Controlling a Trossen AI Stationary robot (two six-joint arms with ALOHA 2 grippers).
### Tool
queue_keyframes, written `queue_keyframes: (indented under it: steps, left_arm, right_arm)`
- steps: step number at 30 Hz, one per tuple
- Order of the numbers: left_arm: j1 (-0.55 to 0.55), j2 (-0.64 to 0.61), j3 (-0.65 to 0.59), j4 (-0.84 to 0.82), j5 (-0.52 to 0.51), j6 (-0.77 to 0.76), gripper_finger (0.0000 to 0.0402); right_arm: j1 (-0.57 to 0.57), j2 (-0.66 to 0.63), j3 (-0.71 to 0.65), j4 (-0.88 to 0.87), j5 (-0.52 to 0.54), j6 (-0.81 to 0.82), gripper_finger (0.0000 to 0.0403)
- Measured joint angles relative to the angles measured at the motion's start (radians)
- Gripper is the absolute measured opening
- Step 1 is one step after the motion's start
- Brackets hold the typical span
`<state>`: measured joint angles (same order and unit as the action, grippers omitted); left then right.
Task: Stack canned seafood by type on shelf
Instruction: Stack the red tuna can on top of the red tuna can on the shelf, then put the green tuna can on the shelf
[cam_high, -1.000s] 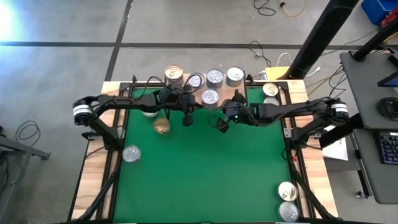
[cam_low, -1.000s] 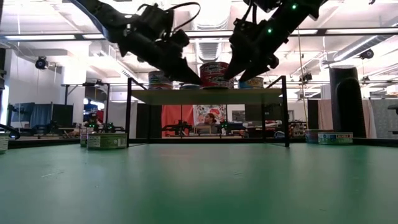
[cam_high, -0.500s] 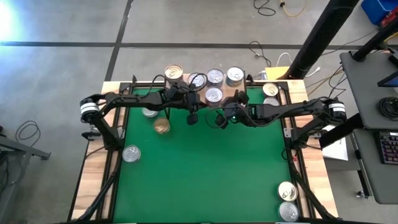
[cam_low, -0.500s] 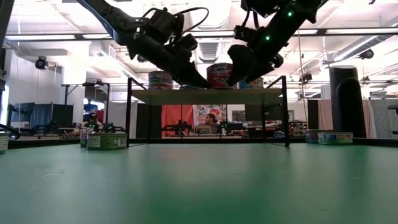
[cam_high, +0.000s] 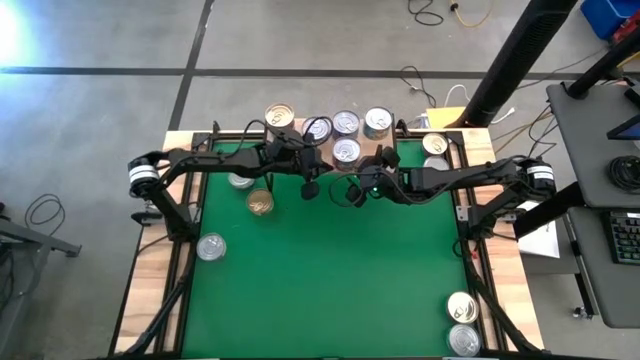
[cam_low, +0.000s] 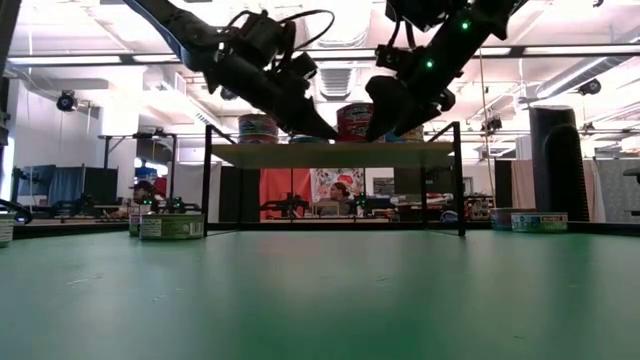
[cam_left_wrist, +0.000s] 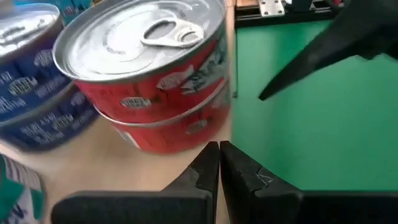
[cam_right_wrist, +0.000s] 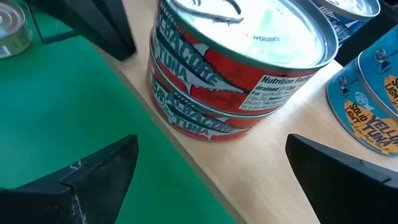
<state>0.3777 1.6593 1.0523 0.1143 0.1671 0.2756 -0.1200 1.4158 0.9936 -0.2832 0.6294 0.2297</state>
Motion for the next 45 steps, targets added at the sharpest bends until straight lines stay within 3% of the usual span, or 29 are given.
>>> queue_keyframes:
  steps: [6, 9, 14, 18, 24, 29, 37, 42, 45]
  left_arm:
    - [-0.130, -0.084, -0.051, -0.039, 0.075, -0.029, 0.0000]
    - [-0.228, -0.122, -0.112, -0.039, -0.024, -0.057, 0.0000]
    - [-0.393, -0.191, -0.235, -0.033, -0.188, -0.158, 0.0000]
    - [-0.517, -0.258, -0.345, -0.024, -0.294, -0.282, 0.0000]
    - [-0.711, -0.346, -0.512, -0.027, -0.467, -0.523, 0.0000]
    - [-0.849, -0.379, -0.604, -0.029, -0.484, -0.756, 0.0000]
    - [-1.039, -0.370, -0.662, -0.052, -0.501, -1.056, 0.0000]
    - [-1.155, -0.382, -0.661, -0.154, -0.615, -1.175, 0.0002]
    - [-1.162, -0.405, -0.659, -0.252, -0.629, -1.211, 0.0019]
  right_arm:
    - [-0.005, 0.000, 0.000, -0.003, 0.000, -0.005, 0.0400]
    - [-0.005, 0.000, 0.000, -0.005, -0.003, -0.005, 0.0400]
    - [-0.003, -0.002, 0.000, -0.007, -0.151, -0.016, 0.0400]
    - [0.030, -0.004, 0.002, -0.060, -0.172, 0.037, 0.0400]
    - [0.168, 0.002, -0.003, -0.224, -0.198, 0.256, 0.0400]
    - [0.315, 0.009, 0.002, -0.191, -0.159, 0.421, 0.0400]
    - [0.516, 0.072, 0.012, -0.123, -0.051, 0.702, 0.0400]
    - [0.605, 0.163, 0.094, -0.099, -0.032, 0.756, 0.0400]
    - [0.635, 0.238, 0.161, -0.104, -0.027, 0.745, 0.0400]
